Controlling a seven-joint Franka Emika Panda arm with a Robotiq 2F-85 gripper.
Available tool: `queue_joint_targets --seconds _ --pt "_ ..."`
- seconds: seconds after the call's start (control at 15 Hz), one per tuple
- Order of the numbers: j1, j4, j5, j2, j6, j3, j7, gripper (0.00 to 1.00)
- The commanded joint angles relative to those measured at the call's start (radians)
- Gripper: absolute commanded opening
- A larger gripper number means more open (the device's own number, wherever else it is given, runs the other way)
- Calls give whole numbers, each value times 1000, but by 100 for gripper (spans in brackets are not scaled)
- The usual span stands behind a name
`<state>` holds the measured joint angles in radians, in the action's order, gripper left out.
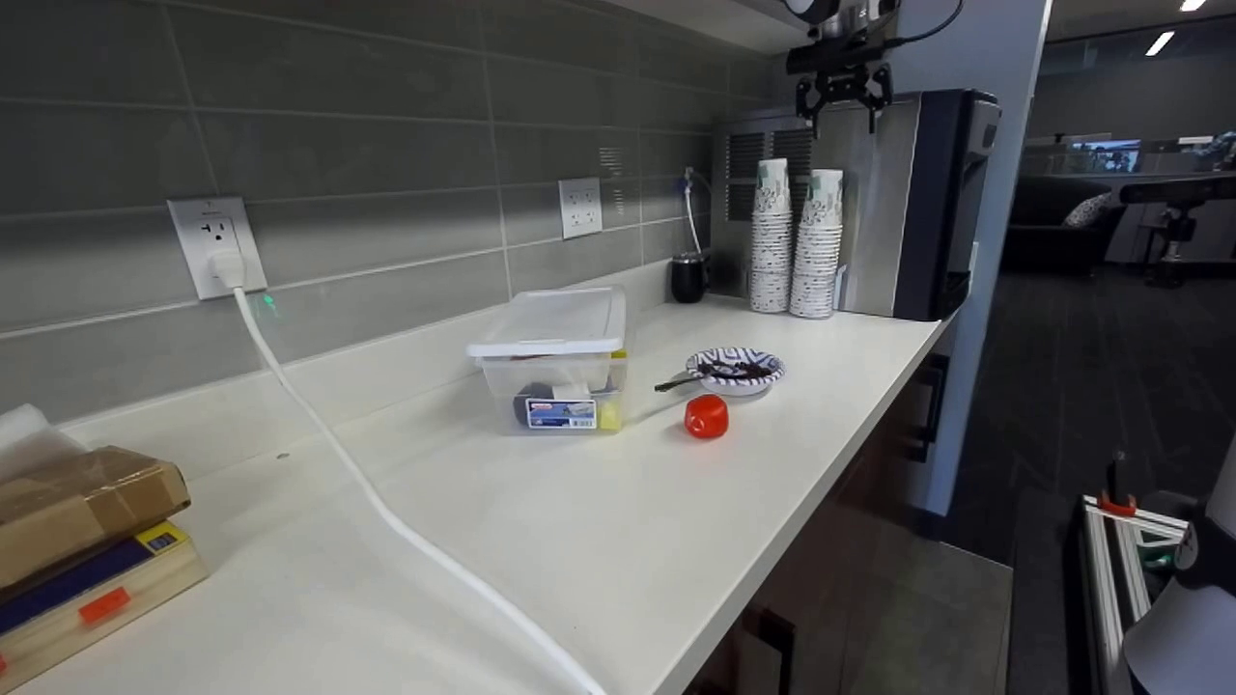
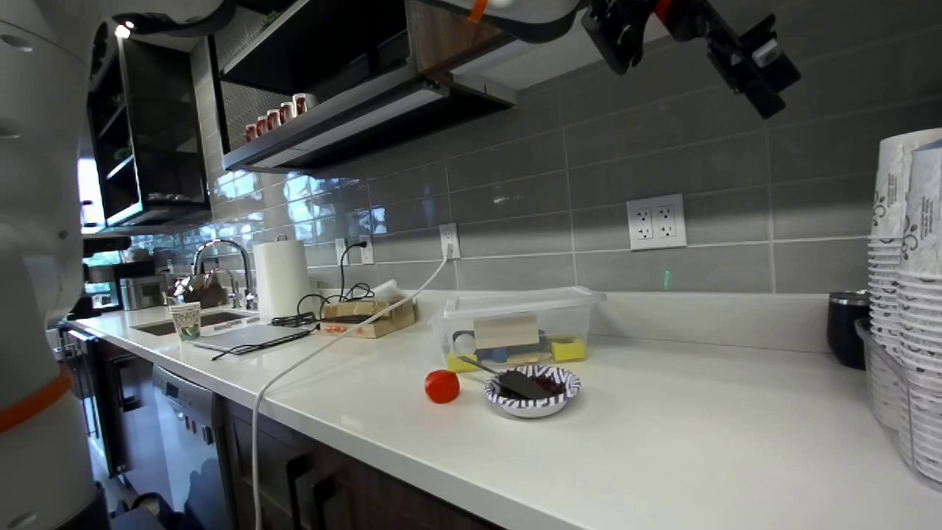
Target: Remove some cups from the stack
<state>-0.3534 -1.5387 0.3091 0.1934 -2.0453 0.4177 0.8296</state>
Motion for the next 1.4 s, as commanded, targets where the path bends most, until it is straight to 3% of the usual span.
queue_joint_targets --seconds 0.0,0.33,0.6,1.33 --pt "-27 124 -4 78 36 36 136 100" --pt "-64 171 3 174 -10 86 347 100" --pt "-57 172 15 222 -41 113 504 100" --pt "-41 241 8 318 -96 102 593 100"
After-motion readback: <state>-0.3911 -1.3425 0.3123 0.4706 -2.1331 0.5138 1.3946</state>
